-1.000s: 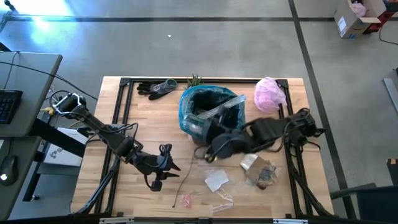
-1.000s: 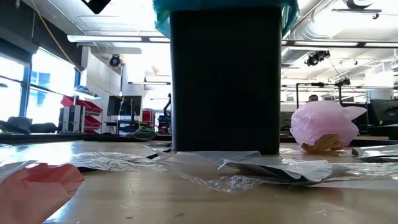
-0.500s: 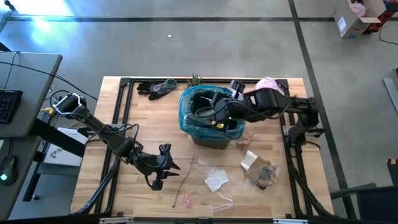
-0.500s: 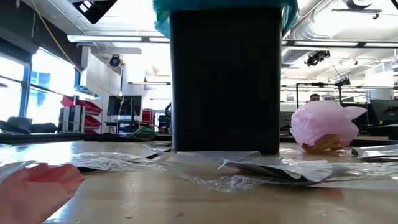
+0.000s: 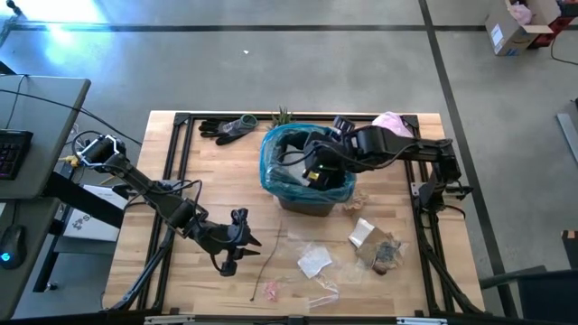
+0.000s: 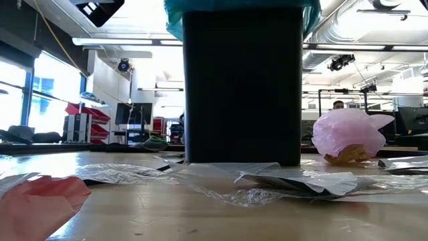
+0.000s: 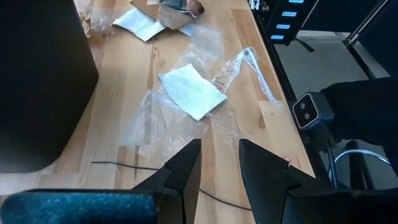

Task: Place trash/remove bag and relplace
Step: Put the transparent plastic into the trash bin

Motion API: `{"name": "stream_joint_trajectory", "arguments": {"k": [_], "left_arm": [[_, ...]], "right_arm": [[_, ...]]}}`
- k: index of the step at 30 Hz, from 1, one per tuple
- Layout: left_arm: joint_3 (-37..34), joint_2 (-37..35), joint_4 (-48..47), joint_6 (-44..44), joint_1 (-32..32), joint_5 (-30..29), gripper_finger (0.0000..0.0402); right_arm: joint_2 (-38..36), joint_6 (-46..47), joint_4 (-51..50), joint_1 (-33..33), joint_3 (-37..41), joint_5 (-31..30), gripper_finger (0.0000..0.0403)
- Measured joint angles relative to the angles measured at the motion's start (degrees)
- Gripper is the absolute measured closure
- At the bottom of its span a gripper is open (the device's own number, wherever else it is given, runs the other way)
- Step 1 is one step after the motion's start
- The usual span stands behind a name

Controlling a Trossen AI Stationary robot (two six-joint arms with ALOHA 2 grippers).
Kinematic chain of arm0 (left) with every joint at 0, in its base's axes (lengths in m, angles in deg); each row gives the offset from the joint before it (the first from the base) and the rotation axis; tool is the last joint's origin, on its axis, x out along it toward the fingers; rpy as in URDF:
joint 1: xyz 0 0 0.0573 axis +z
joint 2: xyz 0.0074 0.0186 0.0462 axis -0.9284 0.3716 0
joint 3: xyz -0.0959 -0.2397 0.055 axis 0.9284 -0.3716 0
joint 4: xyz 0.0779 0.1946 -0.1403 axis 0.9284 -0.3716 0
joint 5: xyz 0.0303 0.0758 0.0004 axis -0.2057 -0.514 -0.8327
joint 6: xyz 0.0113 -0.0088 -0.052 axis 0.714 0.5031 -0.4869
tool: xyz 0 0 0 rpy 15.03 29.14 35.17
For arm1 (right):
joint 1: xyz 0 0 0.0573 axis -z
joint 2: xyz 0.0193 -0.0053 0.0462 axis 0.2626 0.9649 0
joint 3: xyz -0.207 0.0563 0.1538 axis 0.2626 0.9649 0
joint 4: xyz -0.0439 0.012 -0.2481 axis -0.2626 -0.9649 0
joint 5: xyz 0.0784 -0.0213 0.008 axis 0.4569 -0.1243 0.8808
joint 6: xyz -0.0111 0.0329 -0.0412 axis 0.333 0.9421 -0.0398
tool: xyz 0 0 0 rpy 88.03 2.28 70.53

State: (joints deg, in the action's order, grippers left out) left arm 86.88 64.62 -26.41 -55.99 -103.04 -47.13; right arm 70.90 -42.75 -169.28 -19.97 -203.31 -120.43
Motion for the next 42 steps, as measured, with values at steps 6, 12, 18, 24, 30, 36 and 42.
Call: {"name": "stream_joint_trajectory", "arguments": {"k": [6,12,18,24,30,36,42], "left_arm": [[0.0,0.0,-0.2,0.0,0.0,-0.1,0.031],[0.0,3.1,-0.2,0.0,0.3,0.5,0.031],[-0.1,11.4,3.0,-0.5,1.9,8.6,0.031],[-0.1,19.0,14.2,-0.5,2.2,17.3,0.031],[0.0,24.6,18.9,-0.5,2.7,17.5,0.031],[0.0,28.8,19.0,-4.2,3.6,16.0,0.0304],[1.6,29.1,19.7,-5.9,3.5,16.8,0.0291]], "right_arm": [[-1.7,-0.4,0.4,-3.4,0.0,-6.3,0.0202],[-4.7,2.8,1.8,-10.4,0.0,-7.6,0.0203],[-4.5,7.8,3.5,-20.2,0.0,-5.0,0.0215],[-1.7,15.1,4.5,-28.8,0.0,-6.6,0.0222],[2.8,21.5,4.8,-33.4,0.0,-8.3,0.0226],[7.8,25.0,4.8,-35.3,0.0,-8.3,0.0226],[11.3,28.4,4.8,-36.2,0.0,-8.8,0.0226]]}}
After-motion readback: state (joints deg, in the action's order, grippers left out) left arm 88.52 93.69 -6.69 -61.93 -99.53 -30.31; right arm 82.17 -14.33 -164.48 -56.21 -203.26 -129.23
